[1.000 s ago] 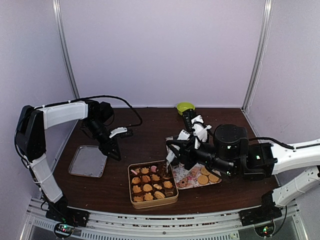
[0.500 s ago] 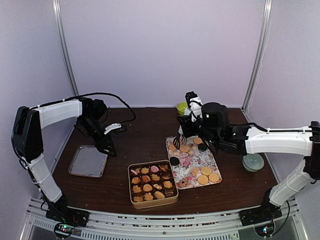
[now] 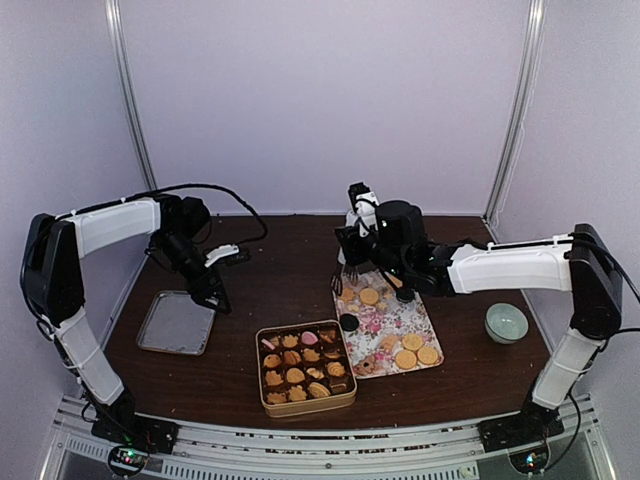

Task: Pack the cookies
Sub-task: Pick up the fake cookies from the plate.

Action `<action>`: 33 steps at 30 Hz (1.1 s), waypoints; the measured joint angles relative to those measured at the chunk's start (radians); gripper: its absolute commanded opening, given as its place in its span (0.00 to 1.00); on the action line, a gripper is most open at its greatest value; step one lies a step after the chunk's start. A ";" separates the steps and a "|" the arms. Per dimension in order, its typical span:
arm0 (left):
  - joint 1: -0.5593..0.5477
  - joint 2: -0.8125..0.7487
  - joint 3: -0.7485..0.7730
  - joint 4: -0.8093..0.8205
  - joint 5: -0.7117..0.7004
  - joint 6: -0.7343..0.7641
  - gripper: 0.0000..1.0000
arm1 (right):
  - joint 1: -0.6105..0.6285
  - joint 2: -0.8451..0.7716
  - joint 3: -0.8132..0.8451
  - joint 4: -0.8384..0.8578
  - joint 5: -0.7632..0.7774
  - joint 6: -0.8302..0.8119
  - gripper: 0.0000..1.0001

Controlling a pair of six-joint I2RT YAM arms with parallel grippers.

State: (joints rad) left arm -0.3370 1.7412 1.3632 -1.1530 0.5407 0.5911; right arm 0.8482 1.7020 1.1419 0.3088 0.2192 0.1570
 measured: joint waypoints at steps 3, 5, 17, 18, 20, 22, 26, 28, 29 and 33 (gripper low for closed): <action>0.003 -0.003 0.000 0.000 0.000 -0.001 0.79 | -0.007 0.025 0.004 0.007 -0.007 -0.001 0.38; 0.005 -0.005 -0.002 0.001 -0.001 -0.005 0.80 | -0.010 0.039 0.005 0.008 -0.007 -0.001 0.38; 0.010 -0.010 -0.010 0.000 -0.002 -0.008 0.85 | -0.022 0.054 -0.031 0.038 -0.010 0.005 0.28; 0.011 -0.010 -0.010 0.000 -0.002 -0.008 0.85 | -0.023 0.053 -0.038 0.048 -0.010 0.006 0.26; 0.011 -0.010 -0.010 0.000 -0.001 -0.008 0.84 | -0.024 0.046 -0.053 0.064 -0.014 0.008 0.23; 0.011 -0.010 -0.010 0.000 -0.001 -0.008 0.84 | -0.024 0.036 -0.067 0.069 -0.017 0.012 0.20; 0.011 -0.010 -0.010 0.000 -0.002 -0.009 0.84 | -0.024 0.002 -0.091 0.057 -0.025 0.015 0.19; 0.011 -0.010 -0.010 0.000 -0.002 -0.009 0.84 | -0.024 -0.026 -0.098 0.042 -0.029 0.014 0.19; 0.011 -0.010 -0.010 0.000 -0.002 -0.009 0.84 | -0.024 -0.044 -0.102 0.034 -0.032 0.014 0.19; 0.011 -0.010 -0.010 0.000 -0.002 -0.009 0.84 | -0.007 -0.159 -0.123 0.003 -0.037 0.011 0.19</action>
State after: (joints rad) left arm -0.3264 1.7313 1.3537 -1.1526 0.5388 0.5823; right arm 0.8413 1.5425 1.0191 0.3119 0.1822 0.1677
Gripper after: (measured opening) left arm 0.835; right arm 0.327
